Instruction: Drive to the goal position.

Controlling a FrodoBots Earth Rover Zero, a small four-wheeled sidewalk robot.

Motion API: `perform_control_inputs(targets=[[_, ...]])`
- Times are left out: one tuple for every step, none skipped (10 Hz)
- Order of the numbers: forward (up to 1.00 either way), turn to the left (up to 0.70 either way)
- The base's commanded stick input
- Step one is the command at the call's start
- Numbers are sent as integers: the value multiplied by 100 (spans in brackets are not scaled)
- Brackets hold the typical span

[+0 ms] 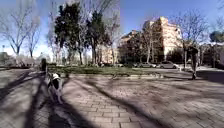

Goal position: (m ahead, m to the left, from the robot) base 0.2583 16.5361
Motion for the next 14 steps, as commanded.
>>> perform_control_inputs(targets=[[-70, 35], [-70, 35], [-70, 35], [-70, 35], [-70, 35], [-70, 35], [-70, 35], [-70, 35], [-70, 35], [-70, 35], [-70, 35], [-70, 35], [-70, 35], [-25, 57]])
